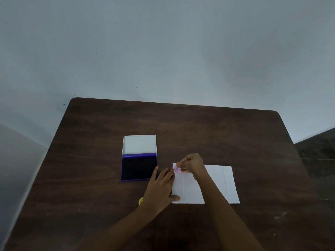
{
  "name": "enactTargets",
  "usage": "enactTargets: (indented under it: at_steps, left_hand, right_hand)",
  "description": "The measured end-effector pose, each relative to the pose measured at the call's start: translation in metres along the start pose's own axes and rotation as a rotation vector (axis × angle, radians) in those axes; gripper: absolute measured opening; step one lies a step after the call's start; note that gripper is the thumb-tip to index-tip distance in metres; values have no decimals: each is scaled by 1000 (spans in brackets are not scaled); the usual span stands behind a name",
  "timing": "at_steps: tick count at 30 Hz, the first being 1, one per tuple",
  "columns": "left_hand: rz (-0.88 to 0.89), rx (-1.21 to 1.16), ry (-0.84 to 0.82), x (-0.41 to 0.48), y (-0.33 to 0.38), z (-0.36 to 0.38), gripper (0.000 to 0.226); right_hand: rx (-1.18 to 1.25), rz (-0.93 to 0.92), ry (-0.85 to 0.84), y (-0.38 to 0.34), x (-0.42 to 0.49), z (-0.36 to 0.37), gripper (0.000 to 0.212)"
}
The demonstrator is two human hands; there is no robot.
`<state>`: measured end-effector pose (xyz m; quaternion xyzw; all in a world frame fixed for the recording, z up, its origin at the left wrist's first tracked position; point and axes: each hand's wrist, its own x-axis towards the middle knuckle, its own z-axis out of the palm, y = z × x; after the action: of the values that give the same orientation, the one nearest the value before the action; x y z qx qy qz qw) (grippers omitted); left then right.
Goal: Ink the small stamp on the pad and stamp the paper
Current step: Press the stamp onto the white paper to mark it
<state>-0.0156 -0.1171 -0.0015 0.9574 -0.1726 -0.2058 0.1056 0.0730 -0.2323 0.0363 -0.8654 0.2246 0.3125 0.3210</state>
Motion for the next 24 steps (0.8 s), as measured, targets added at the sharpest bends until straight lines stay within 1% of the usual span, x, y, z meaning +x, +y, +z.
enactTargets:
  at_steps: [7, 13, 17, 22, 24]
  left_hand:
    - [0, 13, -10, 0, 0, 0, 78]
    - [2, 37, 8, 0, 2, -1, 77]
    - [8, 55, 28, -2, 3, 0, 77]
    - [9, 54, 77, -4, 5, 0, 72]
    - [11, 54, 85, -5, 6, -1, 72]
  right_hand:
    - [59, -65, 69, 1, -4, 5, 24]
    - [39, -141, 121, -1, -14, 10, 21]
    - [-34, -216, 175, 5, -23, 22, 23]
    - [-180, -330, 323, 15, -37, 43, 29]
    - [-146, -382, 343, 21, -37, 45, 29]
